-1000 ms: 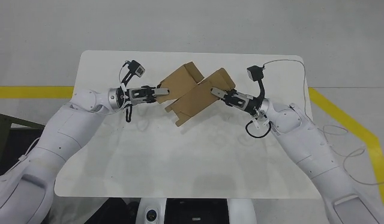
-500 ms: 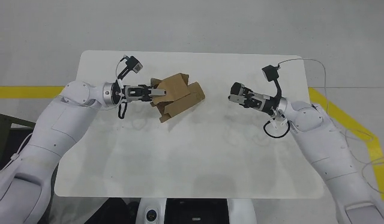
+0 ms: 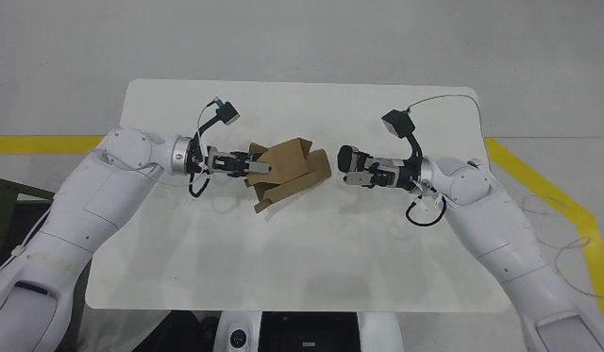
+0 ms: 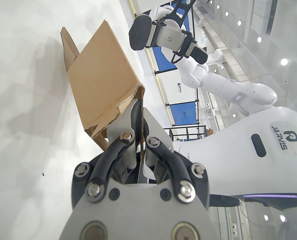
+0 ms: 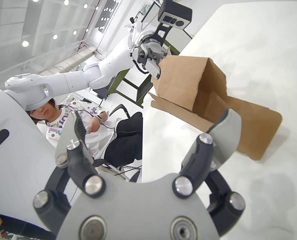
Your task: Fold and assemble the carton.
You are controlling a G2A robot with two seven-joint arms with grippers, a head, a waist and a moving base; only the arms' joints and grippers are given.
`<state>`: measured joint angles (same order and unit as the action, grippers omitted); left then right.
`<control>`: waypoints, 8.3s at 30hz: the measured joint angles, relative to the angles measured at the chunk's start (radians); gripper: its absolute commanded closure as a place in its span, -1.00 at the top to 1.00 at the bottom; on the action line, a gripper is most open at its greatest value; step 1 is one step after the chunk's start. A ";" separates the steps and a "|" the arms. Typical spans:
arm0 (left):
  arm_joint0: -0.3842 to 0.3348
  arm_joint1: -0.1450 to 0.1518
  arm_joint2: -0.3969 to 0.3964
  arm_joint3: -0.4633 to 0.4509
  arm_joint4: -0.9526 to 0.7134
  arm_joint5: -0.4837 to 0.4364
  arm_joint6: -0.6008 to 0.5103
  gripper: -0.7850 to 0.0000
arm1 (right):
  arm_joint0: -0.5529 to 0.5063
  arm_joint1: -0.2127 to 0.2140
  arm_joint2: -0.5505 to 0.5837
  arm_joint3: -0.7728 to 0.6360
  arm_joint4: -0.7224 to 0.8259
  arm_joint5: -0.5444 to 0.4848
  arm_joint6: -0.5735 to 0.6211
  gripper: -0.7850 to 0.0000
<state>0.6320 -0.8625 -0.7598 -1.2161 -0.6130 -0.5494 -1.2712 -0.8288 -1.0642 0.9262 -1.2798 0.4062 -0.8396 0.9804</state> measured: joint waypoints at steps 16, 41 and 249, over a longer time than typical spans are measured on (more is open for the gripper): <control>-0.008 0.038 0.054 -0.099 -0.001 -0.014 0.014 -1.00 | 0.072 -0.026 -0.143 0.037 0.040 -0.035 -0.034 0.79; -0.054 0.084 0.149 -0.140 -0.019 -0.053 0.053 -1.00 | 0.156 -0.026 -0.291 0.112 0.087 -0.030 -0.030 0.00; 0.130 0.006 -0.231 0.045 -0.022 0.069 -0.069 1.00 | 0.001 -0.047 -0.103 -0.009 -0.134 0.015 -0.252 -1.00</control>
<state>0.7618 -0.8568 -0.9904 -1.1706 -0.6346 -0.4804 -1.3405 -0.8280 -1.1116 0.8231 -1.2893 0.2718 -0.8251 0.7288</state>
